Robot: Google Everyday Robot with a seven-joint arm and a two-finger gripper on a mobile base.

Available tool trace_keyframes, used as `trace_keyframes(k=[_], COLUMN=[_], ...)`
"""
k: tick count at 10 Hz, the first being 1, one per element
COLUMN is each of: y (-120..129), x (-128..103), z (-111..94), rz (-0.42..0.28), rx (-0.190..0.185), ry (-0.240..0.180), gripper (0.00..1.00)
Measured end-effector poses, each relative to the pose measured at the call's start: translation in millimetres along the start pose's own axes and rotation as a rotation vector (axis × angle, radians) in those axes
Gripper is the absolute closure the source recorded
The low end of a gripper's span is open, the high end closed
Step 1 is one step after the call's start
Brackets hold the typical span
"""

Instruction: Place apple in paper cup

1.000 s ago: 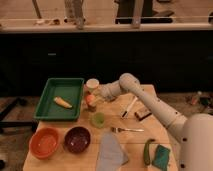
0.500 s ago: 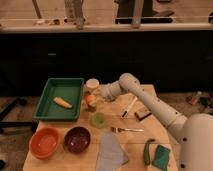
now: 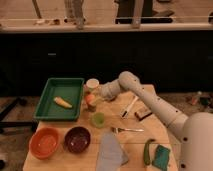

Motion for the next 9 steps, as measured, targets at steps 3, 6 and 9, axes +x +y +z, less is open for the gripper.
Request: trace_keyframes(k=[3,6,9], y=[-1.7,-4.6,-11.3], x=[-11.7,-26.5,-43.4], z=[-5.4,-10.5,-15.7], rz=[-0.015,-0.033,-0.053], rx=[0.006,0.011,0.021], ry=[-0.002,-0.012,-0.028], gripper=[1.00,1.00,1.00])
